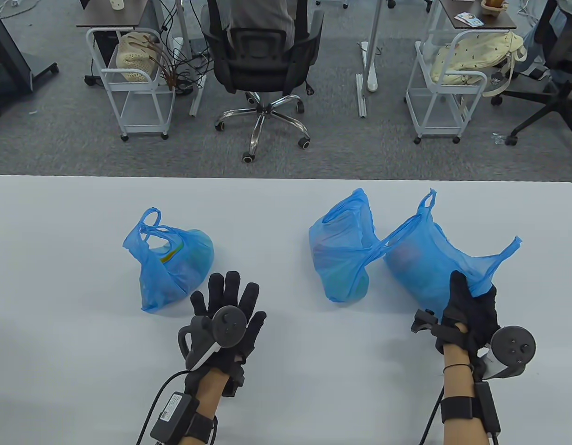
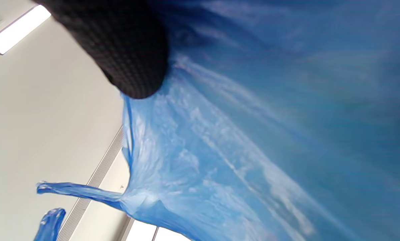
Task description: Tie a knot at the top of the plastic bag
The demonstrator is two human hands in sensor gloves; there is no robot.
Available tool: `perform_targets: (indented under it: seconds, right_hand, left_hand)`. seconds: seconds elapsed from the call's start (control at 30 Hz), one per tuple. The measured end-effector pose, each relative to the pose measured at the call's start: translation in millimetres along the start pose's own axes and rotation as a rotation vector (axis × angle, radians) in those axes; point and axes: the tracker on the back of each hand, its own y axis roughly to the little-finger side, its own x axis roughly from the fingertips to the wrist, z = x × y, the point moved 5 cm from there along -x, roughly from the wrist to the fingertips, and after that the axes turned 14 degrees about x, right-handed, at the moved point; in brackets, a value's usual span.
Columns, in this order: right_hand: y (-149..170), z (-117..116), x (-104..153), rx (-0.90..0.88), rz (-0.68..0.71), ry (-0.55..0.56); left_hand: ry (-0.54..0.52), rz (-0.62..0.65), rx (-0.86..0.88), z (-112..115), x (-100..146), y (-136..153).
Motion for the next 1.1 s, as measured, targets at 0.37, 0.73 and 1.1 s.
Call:
perform_targets:
  seconds: [0.37, 0.73, 1.1]
  right_hand:
    - [11.4, 10.0, 3.0, -0.126, -0.091, 0.018]
    - [27.5, 31.2, 1.1, -0.33, -0.224, 0.153]
    - [-20.8, 53.5, 1.0, -0.485, -0.104, 0.216]
  left_hand:
    - [0.024, -0.03, 0.08, 0.5, 3.3, 15.8]
    - [0.038, -0.019, 0.084, 3.7, 4.5, 13.2]
    - [0.036, 0.001, 0.148, 1.6, 6.9, 6.5]
